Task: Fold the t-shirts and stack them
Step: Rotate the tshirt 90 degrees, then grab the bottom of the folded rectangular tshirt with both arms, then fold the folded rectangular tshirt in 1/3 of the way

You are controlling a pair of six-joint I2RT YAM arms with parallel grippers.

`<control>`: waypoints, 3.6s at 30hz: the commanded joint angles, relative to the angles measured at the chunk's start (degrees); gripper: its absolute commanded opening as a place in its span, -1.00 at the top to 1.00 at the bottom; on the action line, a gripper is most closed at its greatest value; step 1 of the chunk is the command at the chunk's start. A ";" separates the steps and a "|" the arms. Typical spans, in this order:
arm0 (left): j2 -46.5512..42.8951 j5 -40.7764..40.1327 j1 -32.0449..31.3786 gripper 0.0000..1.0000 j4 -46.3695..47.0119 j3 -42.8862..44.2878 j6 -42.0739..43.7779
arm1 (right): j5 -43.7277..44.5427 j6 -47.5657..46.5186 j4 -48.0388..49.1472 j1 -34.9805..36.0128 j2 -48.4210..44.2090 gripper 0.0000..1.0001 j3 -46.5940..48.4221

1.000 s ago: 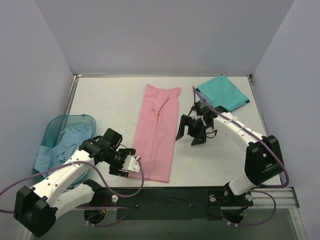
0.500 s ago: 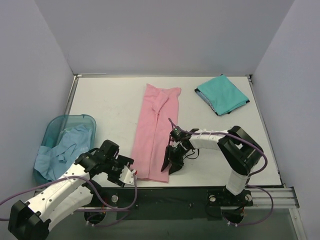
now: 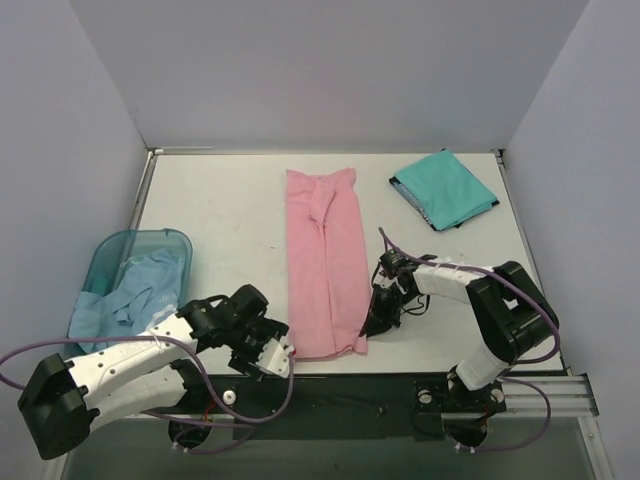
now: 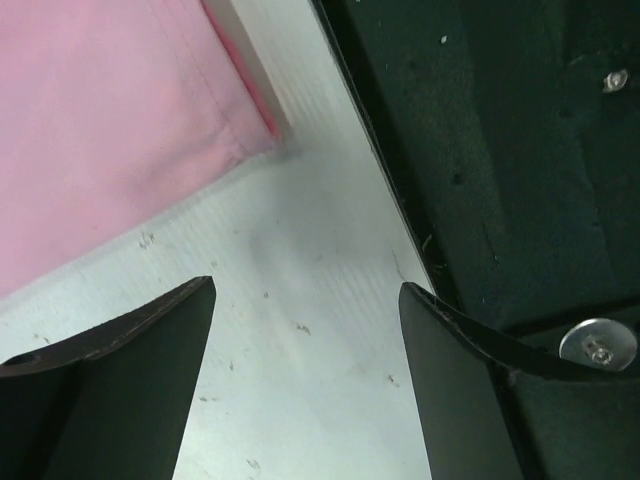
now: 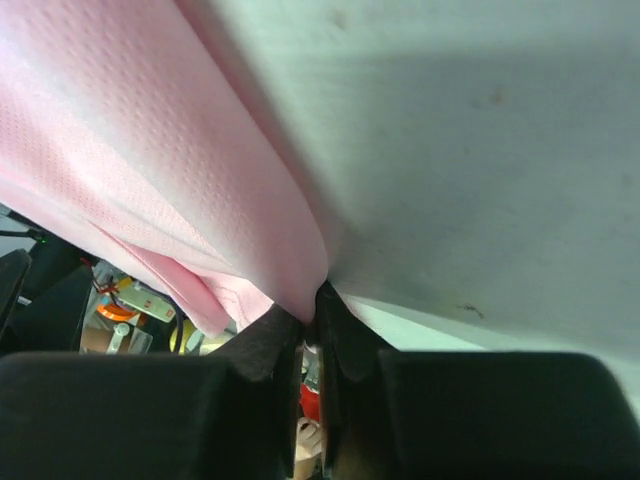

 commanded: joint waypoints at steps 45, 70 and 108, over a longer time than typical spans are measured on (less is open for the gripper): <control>5.77 5.45 -5.67 1.00 2.78 12.61 -19.05 | 5.17 -7.01 -23.97 9.39 -19.17 1.00 6.06; 40.12 22.58 21.76 0.30 -0.46 42.58 -22.65 | -3.98 -23.55 -34.70 -13.12 22.84 1.00 52.32; 54.72 1.68 9.01 0.72 12.89 38.62 -51.75 | -0.55 -25.66 -31.45 -13.91 17.13 1.00 39.66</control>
